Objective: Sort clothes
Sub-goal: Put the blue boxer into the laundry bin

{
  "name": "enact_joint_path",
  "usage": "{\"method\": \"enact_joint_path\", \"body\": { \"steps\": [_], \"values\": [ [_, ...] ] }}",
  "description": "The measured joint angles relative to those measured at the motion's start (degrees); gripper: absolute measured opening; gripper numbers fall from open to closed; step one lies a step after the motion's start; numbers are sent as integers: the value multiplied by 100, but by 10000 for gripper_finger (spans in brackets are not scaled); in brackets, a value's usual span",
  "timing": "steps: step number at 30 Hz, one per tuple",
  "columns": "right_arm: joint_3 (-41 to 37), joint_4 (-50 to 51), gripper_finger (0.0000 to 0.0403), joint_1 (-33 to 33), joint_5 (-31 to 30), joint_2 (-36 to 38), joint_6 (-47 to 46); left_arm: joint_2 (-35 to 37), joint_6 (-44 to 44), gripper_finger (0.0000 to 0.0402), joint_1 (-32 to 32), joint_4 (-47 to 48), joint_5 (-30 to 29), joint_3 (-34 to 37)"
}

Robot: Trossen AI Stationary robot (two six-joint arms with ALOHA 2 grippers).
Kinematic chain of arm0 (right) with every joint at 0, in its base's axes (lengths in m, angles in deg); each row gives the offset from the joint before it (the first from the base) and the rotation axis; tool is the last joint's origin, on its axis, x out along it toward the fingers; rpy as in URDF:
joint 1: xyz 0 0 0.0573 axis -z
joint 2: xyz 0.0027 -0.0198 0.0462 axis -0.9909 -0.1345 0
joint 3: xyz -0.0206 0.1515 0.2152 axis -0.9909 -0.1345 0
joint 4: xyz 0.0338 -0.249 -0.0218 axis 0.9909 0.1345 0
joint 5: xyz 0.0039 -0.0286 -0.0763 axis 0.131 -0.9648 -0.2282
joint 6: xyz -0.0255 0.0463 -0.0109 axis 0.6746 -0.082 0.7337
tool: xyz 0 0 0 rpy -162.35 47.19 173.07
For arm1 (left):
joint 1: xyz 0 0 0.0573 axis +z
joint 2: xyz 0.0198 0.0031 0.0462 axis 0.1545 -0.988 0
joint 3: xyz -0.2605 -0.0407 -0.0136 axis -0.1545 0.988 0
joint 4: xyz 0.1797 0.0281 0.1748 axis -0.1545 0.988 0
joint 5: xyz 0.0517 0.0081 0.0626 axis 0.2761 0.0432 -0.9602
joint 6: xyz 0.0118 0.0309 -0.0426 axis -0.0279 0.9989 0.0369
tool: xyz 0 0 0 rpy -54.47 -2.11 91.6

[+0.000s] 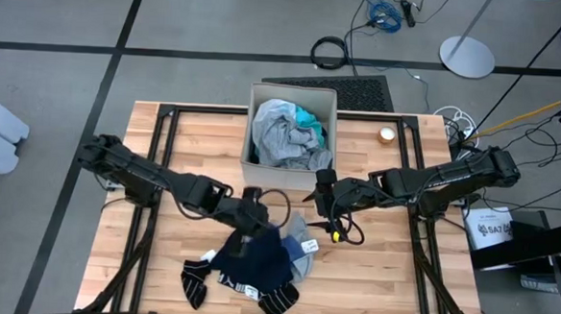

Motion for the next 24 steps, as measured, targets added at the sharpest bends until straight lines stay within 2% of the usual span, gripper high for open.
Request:
{"method": "enact_joint_path", "body": {
  "steps": [3, 10, 13, 18, 24],
  "values": [
    [0, 3, 288, 2, -1, 0, -8, 0, -227, 49, 16, 235, -615, 0],
    [0, 85, 288, 49, -1, 0, -151, 0, -525, 112, 7, 389, -873, 0],
    [0, 92, 288, 80, -2, 0, -227, -37, -493, 133, 7, 64, -609, 130],
    [0, 184, 288, 111, 1, 0, -282, -199, -249, 141, 5, -367, 342, 631],
    [0, 332, 288, 112, 3, 0, -284, -490, -224, 141, 139, -507, 554, 739]
  ]
}}
